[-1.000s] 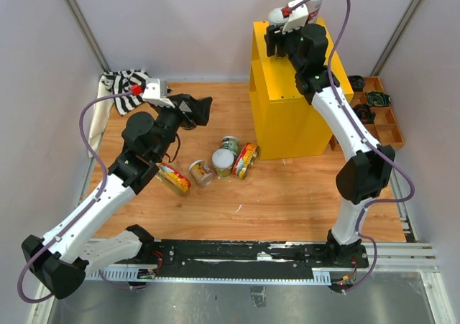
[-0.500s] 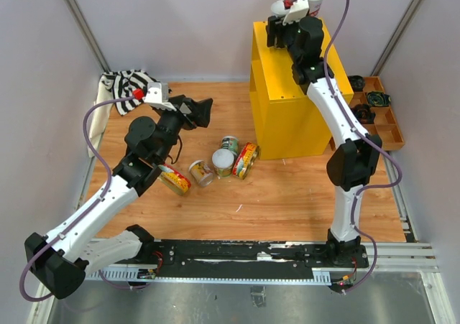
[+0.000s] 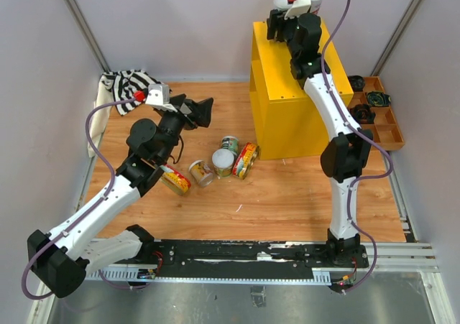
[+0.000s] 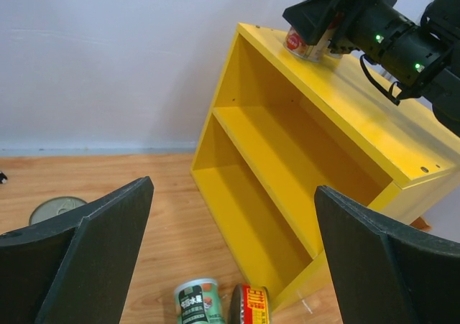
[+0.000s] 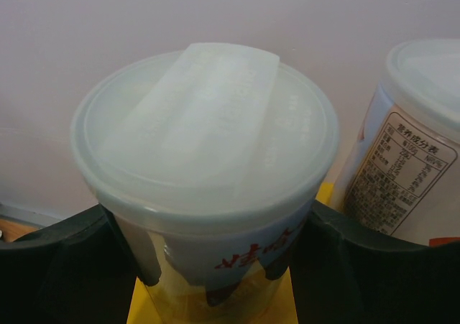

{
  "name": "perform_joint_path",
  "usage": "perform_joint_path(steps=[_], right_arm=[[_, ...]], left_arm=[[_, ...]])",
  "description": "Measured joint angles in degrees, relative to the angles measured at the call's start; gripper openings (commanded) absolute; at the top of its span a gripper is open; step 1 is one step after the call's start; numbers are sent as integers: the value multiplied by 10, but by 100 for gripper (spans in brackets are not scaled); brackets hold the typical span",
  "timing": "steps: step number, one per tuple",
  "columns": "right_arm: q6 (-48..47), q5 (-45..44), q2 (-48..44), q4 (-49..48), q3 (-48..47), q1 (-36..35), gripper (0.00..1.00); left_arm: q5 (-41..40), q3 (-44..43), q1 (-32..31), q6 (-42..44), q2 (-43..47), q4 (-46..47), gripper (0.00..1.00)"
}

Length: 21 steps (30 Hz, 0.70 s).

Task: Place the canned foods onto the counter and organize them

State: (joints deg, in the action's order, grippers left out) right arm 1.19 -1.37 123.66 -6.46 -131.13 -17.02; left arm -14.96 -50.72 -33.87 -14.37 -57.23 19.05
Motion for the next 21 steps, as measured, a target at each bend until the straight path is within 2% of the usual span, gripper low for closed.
perform_joint_path(steps=[5, 13, 17, 21], right_arm=[[2, -2, 7, -2, -8, 2, 41], [2, -4, 26, 7, -37, 3, 79], [3, -4, 26, 7, -37, 3, 89], [3, -3, 26, 8, -37, 3, 91]], left_arm=[[-3, 10, 0, 2, -5, 10, 99], [-5, 14, 1, 2, -8, 23, 99], [-5, 16, 4, 0, -8, 23, 99], [-4, 16, 7, -4, -8, 23, 99]])
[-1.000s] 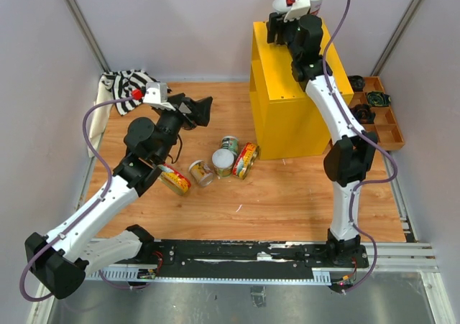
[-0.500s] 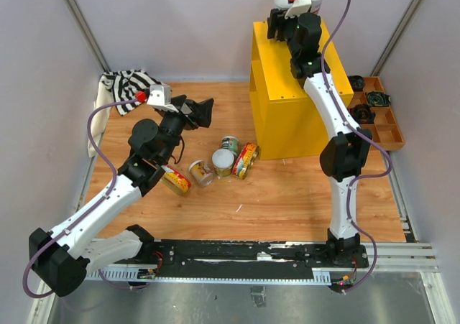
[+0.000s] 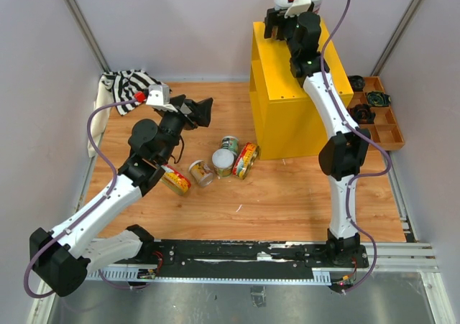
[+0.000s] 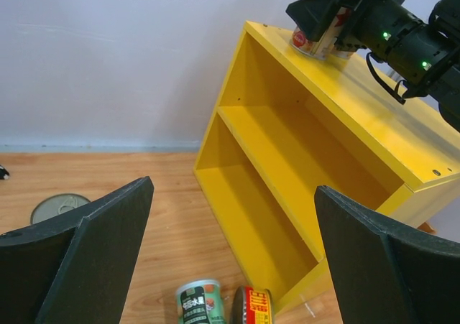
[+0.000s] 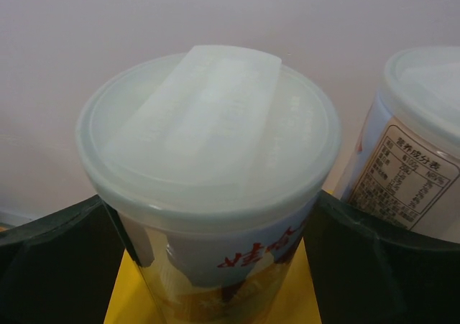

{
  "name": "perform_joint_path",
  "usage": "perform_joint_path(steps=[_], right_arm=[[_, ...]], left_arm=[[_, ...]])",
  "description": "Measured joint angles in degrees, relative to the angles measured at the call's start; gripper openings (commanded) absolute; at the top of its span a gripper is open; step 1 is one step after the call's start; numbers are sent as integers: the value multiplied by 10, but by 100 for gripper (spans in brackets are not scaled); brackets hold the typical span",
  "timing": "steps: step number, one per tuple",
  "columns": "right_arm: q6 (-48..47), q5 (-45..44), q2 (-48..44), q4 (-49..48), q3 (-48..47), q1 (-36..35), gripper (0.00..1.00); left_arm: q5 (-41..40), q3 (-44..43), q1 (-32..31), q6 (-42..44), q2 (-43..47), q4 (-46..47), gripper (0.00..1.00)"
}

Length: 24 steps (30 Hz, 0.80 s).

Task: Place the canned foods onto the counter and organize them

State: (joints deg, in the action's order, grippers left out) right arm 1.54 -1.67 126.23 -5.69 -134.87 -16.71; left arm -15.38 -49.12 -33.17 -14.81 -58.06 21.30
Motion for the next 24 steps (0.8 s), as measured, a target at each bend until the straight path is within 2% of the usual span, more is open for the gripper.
perform_joint_path(steps=[7, 24], right_arm=[[0, -1, -13, 2, 10, 0, 92], [0, -1, -136, -6, 131, 0, 93]], left_arm=[[3, 0, 0, -10, -1, -6, 100], [11, -7, 0, -41, 20, -40, 99]])
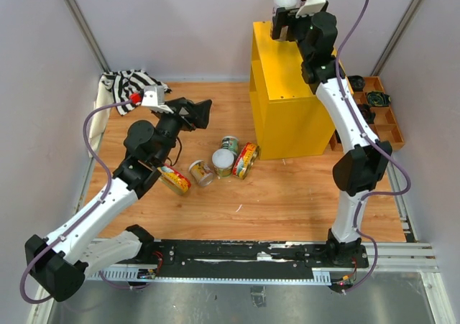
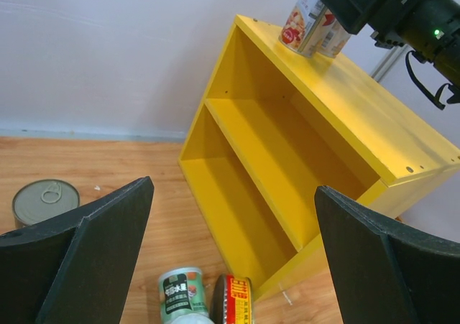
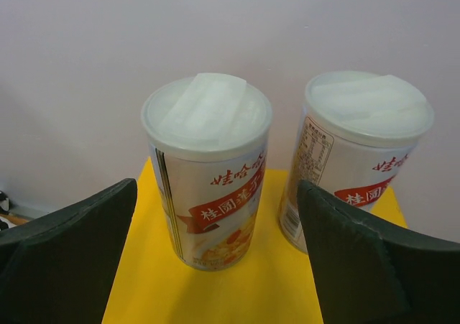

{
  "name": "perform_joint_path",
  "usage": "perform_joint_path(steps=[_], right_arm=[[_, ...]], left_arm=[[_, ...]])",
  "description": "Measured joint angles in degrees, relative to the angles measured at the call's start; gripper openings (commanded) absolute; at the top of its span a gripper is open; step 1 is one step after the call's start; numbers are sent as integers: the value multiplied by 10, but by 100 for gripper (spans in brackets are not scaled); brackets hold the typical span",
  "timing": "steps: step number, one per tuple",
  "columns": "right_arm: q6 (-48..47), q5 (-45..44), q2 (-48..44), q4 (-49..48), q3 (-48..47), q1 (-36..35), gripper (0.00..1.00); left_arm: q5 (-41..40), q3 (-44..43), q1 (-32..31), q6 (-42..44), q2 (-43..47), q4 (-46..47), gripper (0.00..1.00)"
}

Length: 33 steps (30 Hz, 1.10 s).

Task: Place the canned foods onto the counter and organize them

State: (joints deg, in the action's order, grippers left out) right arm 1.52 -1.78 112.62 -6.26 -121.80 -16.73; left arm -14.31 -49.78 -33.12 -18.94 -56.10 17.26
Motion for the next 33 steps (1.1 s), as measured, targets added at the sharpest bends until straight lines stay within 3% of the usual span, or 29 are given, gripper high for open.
perform_joint_path(steps=[5, 22, 33], right_arm=[[0, 0, -30, -5, 36, 0, 90], [-2, -2, -74, -17, 102, -13, 68], [-3, -5, -52, -14, 77, -14, 65]], left_arm=[[0, 0, 0, -7, 19, -7, 99], [-1, 0, 0, -10, 42, -12, 99], [-1, 7, 0, -8, 41, -16, 99]])
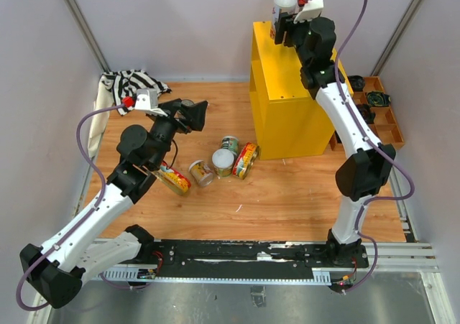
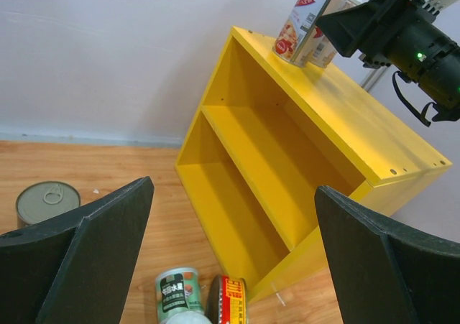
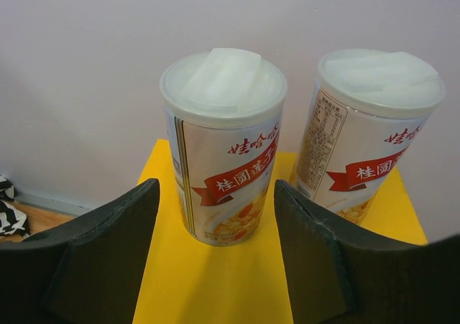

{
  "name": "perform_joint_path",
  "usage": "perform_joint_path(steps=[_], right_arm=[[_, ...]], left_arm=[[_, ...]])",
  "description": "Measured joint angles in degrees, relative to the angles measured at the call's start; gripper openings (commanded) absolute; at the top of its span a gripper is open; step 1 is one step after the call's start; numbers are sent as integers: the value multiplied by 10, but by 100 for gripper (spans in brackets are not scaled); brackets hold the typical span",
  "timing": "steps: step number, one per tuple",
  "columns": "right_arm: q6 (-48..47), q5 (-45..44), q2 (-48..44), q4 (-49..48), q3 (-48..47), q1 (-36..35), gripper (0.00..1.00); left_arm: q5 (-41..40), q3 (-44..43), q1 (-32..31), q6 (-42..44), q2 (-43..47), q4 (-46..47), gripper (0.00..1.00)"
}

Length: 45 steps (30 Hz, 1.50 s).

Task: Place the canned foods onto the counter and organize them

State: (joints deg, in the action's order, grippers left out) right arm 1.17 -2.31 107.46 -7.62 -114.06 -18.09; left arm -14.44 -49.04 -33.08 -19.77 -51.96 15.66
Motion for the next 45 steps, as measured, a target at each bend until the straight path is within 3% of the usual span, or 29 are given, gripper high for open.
perform_joint_path(steps=[26, 29, 35, 40, 45], right_arm=[[-10, -8, 102, 35, -132, 0, 59], [-11, -8, 106, 36, -138, 0, 63], [-13, -8, 103, 35, -129, 0, 81], [-13, -8, 75, 41, -86, -2, 84], [-14, -8, -11, 53, -8, -16, 85]], left_arm=[[12, 7, 30, 0, -11, 3, 99], [14, 9, 31, 0, -12, 5, 99], [16, 9, 33, -1, -14, 5, 100], [17, 9, 33, -9, -14, 0, 99], [27, 3, 33, -27, -14, -35, 99]])
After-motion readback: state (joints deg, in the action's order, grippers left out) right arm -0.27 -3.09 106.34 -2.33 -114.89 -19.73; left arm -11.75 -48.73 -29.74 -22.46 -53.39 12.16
